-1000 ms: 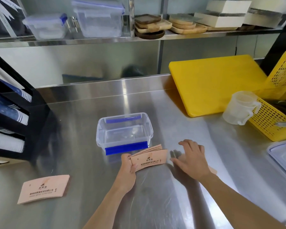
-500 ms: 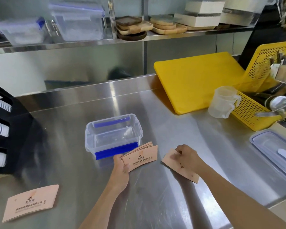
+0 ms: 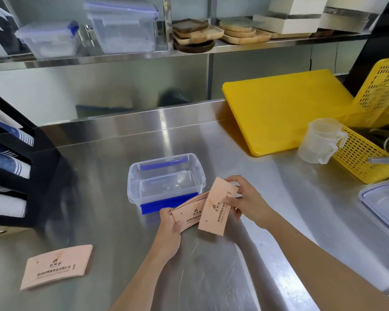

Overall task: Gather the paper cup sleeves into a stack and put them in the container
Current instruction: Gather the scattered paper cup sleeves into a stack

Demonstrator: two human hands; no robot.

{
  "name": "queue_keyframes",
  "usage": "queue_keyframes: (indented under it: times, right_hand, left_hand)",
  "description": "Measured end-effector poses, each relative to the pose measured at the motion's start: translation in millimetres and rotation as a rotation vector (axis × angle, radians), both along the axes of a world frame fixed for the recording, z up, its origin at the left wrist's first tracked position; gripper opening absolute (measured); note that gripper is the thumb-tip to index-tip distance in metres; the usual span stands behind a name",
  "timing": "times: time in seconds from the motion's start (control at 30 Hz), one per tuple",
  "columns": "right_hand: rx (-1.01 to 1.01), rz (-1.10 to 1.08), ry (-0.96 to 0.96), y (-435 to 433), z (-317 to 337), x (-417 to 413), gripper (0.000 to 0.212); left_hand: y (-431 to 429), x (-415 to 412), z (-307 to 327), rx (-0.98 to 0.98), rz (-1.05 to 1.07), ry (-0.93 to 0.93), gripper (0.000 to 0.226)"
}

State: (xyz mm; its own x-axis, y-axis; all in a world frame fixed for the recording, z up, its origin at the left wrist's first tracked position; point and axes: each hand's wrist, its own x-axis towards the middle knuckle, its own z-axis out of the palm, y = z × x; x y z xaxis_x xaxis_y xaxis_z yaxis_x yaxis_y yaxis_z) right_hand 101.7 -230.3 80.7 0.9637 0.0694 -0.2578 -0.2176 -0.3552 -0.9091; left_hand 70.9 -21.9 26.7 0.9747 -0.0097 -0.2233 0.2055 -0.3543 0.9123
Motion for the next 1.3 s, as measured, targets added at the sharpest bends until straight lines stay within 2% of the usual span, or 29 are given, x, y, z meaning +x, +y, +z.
queue_keyframes:
  times: [0.03,0.13,0.2,0.23,0.33,0.37,0.43,0.5,0.6,0.63,0.67,0.73,0.77,0.83,0.93,1.0,1.13,1.2,1.3]
  right_hand:
    - [0.021,-0.003,-0.003,1,-2,-1,0.027]
    - [0.088,-0.075,0.061,2,-11,-2,0.013]
    - [0.063,-0.109,0.122,4,-19,-4,0.015]
    - [-0.024,-0.103,0.131,5,-24,-5,0.020]
    - [-0.473,0.019,0.086,9,-35,-7,0.046]
    - [-0.550,0.046,0.071,11,-37,-7,0.050]
    - [-0.614,0.111,0.067,17,-41,-8,0.049]
    - [-0.650,0.187,0.082,23,-41,-9,0.045]
    - [-0.719,0.145,0.092,29,-41,-8,0.035]
    - [-0.699,0.095,0.078,30,-42,-7,0.034]
    - [-0.614,0.053,0.060,29,-45,-5,0.042]
    - [-0.357,0.034,0.024,27,-45,-2,0.061]
    - [-0.254,0.057,0.006,27,-42,-1,0.059]
    - [-0.020,0.087,0.057,32,-38,-1,0.042]
    - [0.305,-0.012,0.153,45,-41,-4,0.020]
    - [0.375,-0.120,0.163,57,-45,-7,0.022]
    - [0.379,-0.307,0.156,75,-48,-12,0.028]
    - [0.405,-0.352,0.127,79,-48,-15,0.025]
    - [0.394,-0.346,0.093,80,-49,-19,0.022]
  left_hand:
    - [1,0,0,0.001,0.006,0.001,0.019]
    - [3,0,1,0.012,0.021,0.004,0.019]
    - [4,0,2,-0.002,0.033,0.014,0.017]
    - [4,0,2,-0.017,0.037,0.019,0.016]
    - [4,0,-1,-0.080,0.037,0.020,0.010]
    - [4,0,-2,-0.108,0.031,0.023,0.012]
    - [4,-1,-3,-0.131,0.007,0.041,0.024]
    - [3,-3,-3,-0.073,-0.007,0.043,0.033]
    - [5,-4,-3,-0.004,0.027,0.007,0.031]
    - [7,-4,-2,0.015,0.033,-0.001,0.029]
    - [8,-4,-1,0.031,0.038,-0.004,0.028]
    - [12,-5,1,0.044,0.043,-0.009,0.029]
    - [14,-6,2,0.049,0.043,-0.010,0.029]
    - [17,-6,3,0.045,0.053,-0.009,0.029]
    - [15,-8,3,0.000,0.088,-0.003,0.028]
    - [11,-9,2,-0.090,0.131,0.003,0.025]
    - [2,-11,2,-0.318,0.284,0.027,0.026]
    - [-1,-10,2,-0.313,0.348,0.038,0.031]
    - [-4,-9,2,-0.274,0.388,0.036,0.028]
